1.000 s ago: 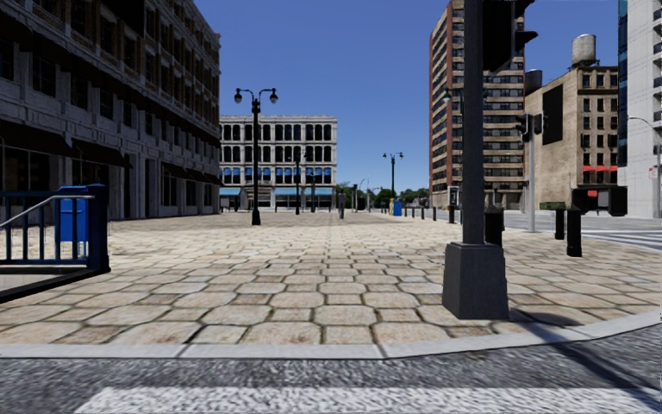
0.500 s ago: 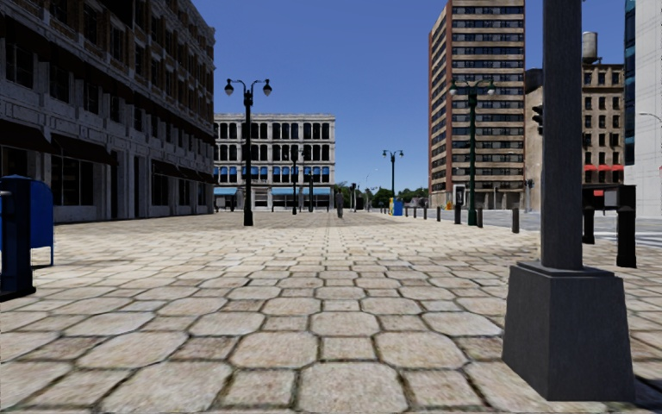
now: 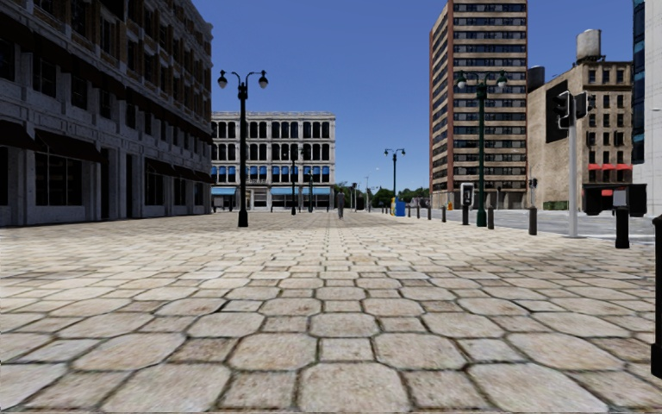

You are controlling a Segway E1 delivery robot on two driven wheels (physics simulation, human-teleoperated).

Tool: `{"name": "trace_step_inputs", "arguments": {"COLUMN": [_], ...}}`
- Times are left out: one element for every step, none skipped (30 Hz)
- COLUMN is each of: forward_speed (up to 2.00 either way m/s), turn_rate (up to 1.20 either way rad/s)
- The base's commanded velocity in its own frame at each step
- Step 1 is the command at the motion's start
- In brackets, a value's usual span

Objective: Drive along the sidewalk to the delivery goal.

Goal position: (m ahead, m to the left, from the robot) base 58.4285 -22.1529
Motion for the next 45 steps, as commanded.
{"name": "trace_step_inputs", "arguments": {"forward_speed": [1.56, 1.55, 1.48, 1.39, 1.37, 1.37, 1.36, 1.36, 1.36, 1.36, 1.36, 1.36, 1.36, 1.36, 1.36, 1.36, 1.36, 1.36, 1.36, 1.36, 1.36, 1.36, 1.37, 1.37, 1.37, 1.37, 1.37, 1.37, 1.38, 1.41, 1.41, 1.46, 1.48, 1.48, 1.48, 1.48, 1.48, 1.48, 1.48, 1.48, 1.48, 1.48, 1.48, 1.48, 1.48], "turn_rate": [0.00, 0.00, 0.00, 0.00, 0.00, 0.00, 0.00, 0.00, 0.00, 0.00, 0.00, 0.00, 0.00, 0.00, 0.00, 0.00, -0.08, -0.18, -0.21, -0.26, -0.26, -0.29, -0.32, -0.36, -0.36, -0.36, -0.37, -0.38, -0.38, -0.38, -0.38, -0.38, -0.38, -0.38, -0.38, -0.38, -0.38, -0.38, -0.38, -0.38, -0.38, -0.38, -0.38, -0.38, -0.39]}}
